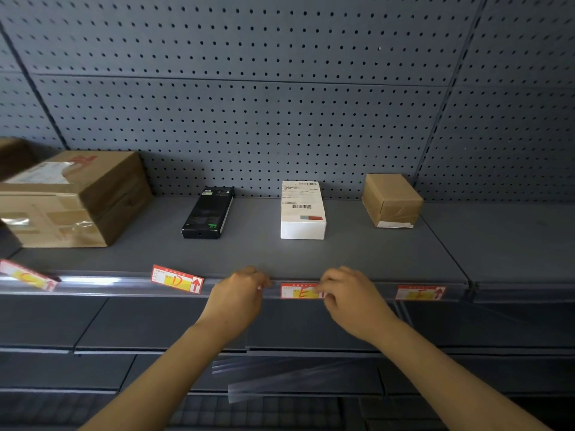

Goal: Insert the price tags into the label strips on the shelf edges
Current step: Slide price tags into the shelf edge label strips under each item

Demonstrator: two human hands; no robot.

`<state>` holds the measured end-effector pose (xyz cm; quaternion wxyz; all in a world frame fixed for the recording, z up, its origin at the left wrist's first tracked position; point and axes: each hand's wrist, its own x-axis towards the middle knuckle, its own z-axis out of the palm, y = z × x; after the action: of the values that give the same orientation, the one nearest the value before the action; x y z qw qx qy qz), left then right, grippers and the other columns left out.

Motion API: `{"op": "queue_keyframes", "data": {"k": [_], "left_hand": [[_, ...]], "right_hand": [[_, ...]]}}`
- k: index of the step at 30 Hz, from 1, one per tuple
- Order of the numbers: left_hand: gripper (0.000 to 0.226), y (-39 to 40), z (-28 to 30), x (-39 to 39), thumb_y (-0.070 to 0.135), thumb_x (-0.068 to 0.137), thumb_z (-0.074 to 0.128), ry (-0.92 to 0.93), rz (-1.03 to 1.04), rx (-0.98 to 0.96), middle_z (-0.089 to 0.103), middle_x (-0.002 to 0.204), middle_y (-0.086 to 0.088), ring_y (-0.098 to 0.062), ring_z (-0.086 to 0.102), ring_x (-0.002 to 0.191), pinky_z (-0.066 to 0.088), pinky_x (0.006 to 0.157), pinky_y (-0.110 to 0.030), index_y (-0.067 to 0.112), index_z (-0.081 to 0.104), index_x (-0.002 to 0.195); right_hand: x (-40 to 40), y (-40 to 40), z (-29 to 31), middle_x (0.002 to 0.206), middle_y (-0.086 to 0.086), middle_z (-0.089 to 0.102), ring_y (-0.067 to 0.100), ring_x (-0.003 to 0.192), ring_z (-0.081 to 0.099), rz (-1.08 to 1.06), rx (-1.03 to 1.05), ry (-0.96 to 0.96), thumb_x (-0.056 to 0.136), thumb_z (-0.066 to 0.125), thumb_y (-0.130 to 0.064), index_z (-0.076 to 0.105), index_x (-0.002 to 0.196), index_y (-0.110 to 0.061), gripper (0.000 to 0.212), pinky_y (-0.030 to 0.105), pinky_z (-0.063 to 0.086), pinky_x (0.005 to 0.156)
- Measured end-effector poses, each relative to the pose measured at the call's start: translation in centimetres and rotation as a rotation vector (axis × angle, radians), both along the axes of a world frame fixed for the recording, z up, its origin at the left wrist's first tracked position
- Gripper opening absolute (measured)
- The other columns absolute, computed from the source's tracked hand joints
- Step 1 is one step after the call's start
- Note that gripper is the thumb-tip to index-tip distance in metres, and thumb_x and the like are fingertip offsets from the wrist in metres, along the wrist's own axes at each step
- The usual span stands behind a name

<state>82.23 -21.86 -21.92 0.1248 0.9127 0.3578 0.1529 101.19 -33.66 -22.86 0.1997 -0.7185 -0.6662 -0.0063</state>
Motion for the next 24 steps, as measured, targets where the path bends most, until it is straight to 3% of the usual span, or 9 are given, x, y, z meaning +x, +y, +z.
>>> {"op": "queue_keyframes", "data": {"k": [2,4,8,13,15,19,24], "left_hand": [[0.029,0.1,-0.2,-0.6,0.007,0.092,0.051,-0.021,0.011,-0.005,0.064,0.118,0.000,-0.020,0.065,0.098,0.054,0.084,-0.031,0.020,0.067,0.113],[0.029,0.6,-0.1,-1.6,0.006,0.091,0.052,-0.029,0.037,0.014,0.064,0.117,-0.001,-0.023,0.065,0.098,0.055,0.083,-0.034,0.021,0.068,0.111],[0.029,3.3,1.1,-5.2,0.002,0.083,0.057,-0.044,0.133,0.091,0.064,0.109,-0.007,-0.033,0.063,0.096,0.054,0.077,-0.042,0.016,0.070,0.104],[0.033,8.3,2.4,-10.8,0.001,0.079,0.062,-0.080,0.249,0.152,0.062,0.111,-0.008,-0.033,0.061,0.097,0.053,0.074,-0.040,0.017,0.070,0.106],[0.030,10.3,2.3,-12.4,0.005,0.082,0.062,-0.046,0.229,0.117,0.063,0.111,-0.007,-0.031,0.061,0.099,0.054,0.077,-0.040,0.019,0.070,0.108],[0.021,13.0,1.9,-14.3,0.006,0.084,0.057,0.015,0.109,0.017,0.066,0.095,-0.008,-0.029,0.065,0.085,0.054,0.075,-0.037,0.017,0.074,0.090],[0.022,14.1,1.1,-14.9,0.004,0.083,0.057,0.040,-0.008,-0.010,0.066,0.098,-0.008,-0.029,0.064,0.086,0.055,0.079,-0.041,0.016,0.073,0.089]], "right_hand": [[-1.0,0.7,-0.1,0.083,0.002,0.068,0.021,0.074,0.059,0.024,0.066,-0.075,0.081,0.065,-0.005,0.075,0.087,-0.013,0.015,0.038,0.053,0.067],[-2.5,2.0,0.2,0.077,0.003,0.068,0.023,0.069,0.060,0.026,0.141,-0.054,0.076,0.066,-0.002,0.074,0.079,-0.012,0.013,0.035,0.051,0.062],[-7.4,5.4,0.8,0.087,0.005,0.069,0.024,0.079,0.061,0.090,0.186,0.025,0.081,0.058,-0.004,0.073,0.089,-0.011,0.018,0.036,0.050,0.071],[-12.4,9.2,0.3,0.101,0.003,0.069,0.019,0.091,0.061,0.068,0.158,0.109,0.090,0.055,-0.012,0.070,0.103,-0.014,0.020,0.033,0.052,0.082],[-14.3,10.5,-0.1,0.101,0.003,0.069,0.019,0.092,0.061,0.035,0.173,0.126,0.090,0.056,-0.012,0.070,0.105,-0.015,0.020,0.034,0.053,0.081],[-18.0,12.3,-0.5,0.101,0.002,0.067,0.017,0.091,0.060,-0.072,0.157,0.153,0.092,0.056,-0.018,0.069,0.107,-0.016,0.020,0.032,0.052,0.080],[-20.3,13.4,-1.0,0.093,0.003,0.062,0.019,0.083,0.059,-0.218,0.158,0.181,0.087,0.064,-0.017,0.070,0.097,-0.016,0.012,0.034,0.053,0.075]]}}
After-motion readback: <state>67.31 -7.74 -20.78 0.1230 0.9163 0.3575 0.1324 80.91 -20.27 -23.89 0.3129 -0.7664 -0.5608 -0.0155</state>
